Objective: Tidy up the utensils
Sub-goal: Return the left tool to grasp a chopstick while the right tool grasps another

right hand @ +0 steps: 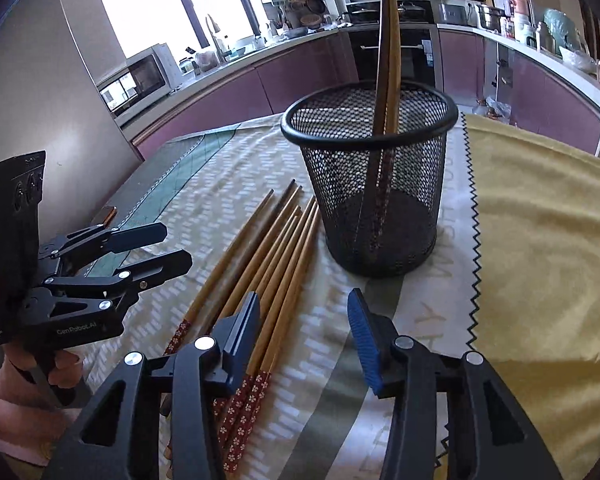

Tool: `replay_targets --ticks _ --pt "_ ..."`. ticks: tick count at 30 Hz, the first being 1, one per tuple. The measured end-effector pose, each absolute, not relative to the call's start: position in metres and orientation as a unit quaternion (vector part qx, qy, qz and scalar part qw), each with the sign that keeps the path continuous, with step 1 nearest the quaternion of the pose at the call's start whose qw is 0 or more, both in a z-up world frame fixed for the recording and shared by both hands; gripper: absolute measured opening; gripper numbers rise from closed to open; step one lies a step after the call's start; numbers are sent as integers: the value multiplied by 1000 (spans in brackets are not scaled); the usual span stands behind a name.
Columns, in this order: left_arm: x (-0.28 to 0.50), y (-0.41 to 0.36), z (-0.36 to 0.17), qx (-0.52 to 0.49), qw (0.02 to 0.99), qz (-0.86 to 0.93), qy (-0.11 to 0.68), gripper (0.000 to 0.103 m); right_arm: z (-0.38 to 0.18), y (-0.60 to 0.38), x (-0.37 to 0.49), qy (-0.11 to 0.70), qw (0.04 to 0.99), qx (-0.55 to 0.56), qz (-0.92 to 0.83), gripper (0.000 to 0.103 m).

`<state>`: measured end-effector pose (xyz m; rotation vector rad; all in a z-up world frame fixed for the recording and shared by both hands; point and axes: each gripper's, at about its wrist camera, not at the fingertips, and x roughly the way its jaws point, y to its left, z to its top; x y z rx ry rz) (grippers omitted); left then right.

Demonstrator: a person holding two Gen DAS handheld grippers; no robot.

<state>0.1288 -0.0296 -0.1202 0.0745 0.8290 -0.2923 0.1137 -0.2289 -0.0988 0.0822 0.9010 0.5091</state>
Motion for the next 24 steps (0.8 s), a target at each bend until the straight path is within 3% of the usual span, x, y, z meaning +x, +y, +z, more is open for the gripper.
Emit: replay_targets --ticks 12,19,24 --pt "139 -45 -137 43 892 -142 428 54 -109 -214 107 440 870 10 222 35" --pt "142 -49 -140 56 888 -138 436 42 -108 -212 106 438 874 -16 211 26" --pt "147 -48 -140 57 884 -140 442 41 -110 -204 109 443 872 -35 205 21"
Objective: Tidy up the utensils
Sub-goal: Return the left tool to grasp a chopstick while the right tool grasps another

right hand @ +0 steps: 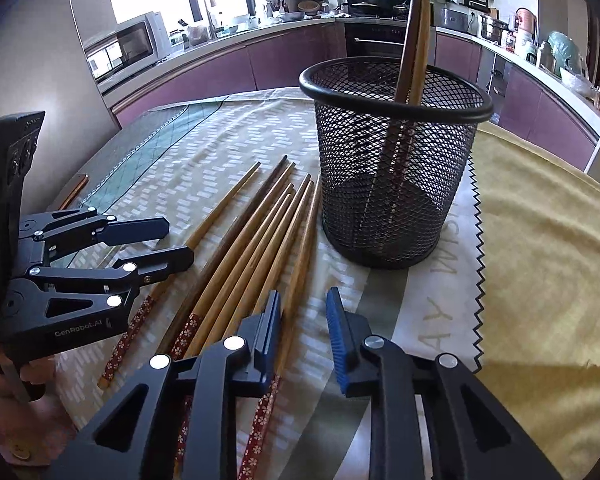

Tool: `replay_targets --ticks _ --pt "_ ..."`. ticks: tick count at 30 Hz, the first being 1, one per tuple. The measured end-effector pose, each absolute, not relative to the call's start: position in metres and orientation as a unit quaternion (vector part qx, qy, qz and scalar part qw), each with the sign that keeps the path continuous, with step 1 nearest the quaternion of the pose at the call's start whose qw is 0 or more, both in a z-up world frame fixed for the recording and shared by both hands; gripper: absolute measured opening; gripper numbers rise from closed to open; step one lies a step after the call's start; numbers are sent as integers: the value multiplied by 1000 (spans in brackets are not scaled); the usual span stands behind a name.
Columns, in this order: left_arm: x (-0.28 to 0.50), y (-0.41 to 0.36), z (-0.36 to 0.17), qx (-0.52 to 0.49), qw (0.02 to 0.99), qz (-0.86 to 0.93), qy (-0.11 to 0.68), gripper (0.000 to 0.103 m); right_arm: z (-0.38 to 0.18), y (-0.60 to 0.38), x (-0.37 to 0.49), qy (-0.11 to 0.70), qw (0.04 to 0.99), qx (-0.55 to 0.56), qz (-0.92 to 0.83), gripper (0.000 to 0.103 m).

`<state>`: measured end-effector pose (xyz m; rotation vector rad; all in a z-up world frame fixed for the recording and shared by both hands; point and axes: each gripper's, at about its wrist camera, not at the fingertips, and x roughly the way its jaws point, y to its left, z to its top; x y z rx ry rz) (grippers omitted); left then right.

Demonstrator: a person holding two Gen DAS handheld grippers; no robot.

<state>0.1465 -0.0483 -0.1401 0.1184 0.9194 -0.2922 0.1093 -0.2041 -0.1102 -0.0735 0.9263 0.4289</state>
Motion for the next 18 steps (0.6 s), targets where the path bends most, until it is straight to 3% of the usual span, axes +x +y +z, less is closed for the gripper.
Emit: replay_targets --ticks 6,14,18 --pt "158 -53 -140 59 883 -139 445 40 -111 -197 115 440 874 -47 203 17" --pt "167 -52 -141 41 884 -133 447 13 -112 -199 120 442 873 -18 205 7" --pt "169 -49 -141 23 885 -125 447 8 -112 -207 119 441 873 2 205 6"
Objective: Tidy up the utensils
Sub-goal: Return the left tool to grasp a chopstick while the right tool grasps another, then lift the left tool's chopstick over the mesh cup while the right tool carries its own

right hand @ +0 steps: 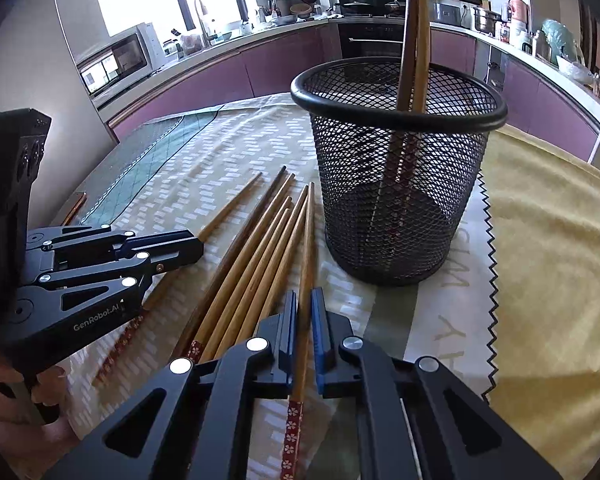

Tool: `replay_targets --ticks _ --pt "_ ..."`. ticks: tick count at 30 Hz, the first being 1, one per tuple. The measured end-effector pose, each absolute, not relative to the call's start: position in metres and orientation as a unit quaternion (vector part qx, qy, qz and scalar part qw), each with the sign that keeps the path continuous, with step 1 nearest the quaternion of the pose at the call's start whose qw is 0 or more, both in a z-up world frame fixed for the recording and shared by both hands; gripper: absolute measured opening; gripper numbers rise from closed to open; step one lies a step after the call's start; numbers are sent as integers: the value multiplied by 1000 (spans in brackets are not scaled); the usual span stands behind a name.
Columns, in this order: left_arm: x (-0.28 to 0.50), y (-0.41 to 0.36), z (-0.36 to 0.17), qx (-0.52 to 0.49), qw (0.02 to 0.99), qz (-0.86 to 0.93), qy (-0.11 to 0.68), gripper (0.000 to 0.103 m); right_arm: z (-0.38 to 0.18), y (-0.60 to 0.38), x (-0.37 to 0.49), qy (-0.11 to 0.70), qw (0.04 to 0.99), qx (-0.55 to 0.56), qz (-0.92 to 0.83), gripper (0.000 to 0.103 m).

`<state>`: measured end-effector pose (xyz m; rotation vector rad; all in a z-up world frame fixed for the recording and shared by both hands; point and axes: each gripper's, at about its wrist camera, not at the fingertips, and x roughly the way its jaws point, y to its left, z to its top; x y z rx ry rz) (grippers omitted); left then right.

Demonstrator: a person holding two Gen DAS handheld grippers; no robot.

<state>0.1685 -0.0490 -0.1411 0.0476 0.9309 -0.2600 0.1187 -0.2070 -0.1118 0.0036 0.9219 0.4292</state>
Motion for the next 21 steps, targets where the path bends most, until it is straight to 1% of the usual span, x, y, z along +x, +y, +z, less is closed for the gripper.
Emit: replay_targets --ticks 10,21 --pt "155 -35 -131 -8 887 -137 440 8 -98 -217 111 428 875 19 226 6" --pt "128 -29 -74 -32 896 -210 390 8 -61 -232 94 377 884 54 271 6"
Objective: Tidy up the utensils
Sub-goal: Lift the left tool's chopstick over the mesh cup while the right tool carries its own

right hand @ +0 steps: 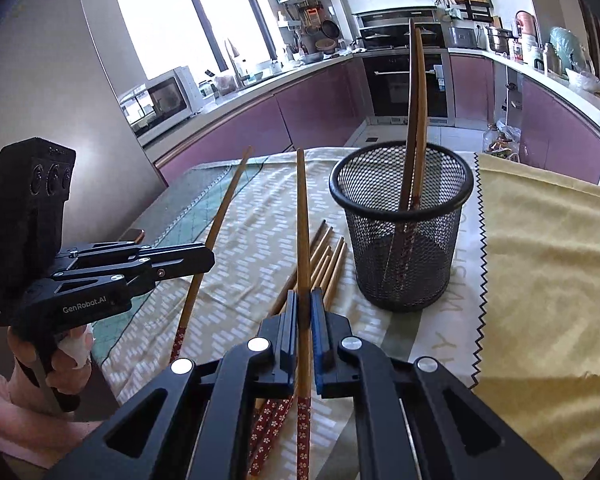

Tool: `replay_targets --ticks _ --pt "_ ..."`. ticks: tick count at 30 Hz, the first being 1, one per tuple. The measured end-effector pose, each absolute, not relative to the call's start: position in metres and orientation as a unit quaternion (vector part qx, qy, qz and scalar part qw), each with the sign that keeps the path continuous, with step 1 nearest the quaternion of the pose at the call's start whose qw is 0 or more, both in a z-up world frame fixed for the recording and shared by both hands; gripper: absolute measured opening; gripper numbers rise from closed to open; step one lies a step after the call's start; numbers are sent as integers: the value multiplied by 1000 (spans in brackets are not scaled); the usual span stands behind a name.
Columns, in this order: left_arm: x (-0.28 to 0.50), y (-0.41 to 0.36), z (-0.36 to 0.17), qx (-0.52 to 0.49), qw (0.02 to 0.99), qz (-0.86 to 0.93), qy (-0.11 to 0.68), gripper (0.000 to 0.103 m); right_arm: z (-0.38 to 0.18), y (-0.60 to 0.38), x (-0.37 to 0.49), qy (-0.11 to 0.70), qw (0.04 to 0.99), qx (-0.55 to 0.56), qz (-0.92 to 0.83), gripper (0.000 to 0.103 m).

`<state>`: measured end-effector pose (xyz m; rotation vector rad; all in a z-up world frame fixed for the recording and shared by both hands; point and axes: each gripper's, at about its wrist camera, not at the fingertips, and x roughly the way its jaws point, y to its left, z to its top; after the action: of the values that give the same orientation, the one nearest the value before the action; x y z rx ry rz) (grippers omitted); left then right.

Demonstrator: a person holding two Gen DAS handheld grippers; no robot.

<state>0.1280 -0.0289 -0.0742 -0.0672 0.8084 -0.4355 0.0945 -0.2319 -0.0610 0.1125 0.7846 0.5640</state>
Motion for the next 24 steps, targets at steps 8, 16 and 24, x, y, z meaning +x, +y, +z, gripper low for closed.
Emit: replay_targets --ticks 8,16,24 --pt "108 -29 -31 -48 900 -256 349 7 -38 -245 90 341 895 78 276 6" --pt "106 -32 1 -56 907 -273 316 7 -16 -261 94 309 904 95 280 6" --pt "118 -43 33 -57 917 -279 281 7 19 -277 100 267 919 95 275 6"
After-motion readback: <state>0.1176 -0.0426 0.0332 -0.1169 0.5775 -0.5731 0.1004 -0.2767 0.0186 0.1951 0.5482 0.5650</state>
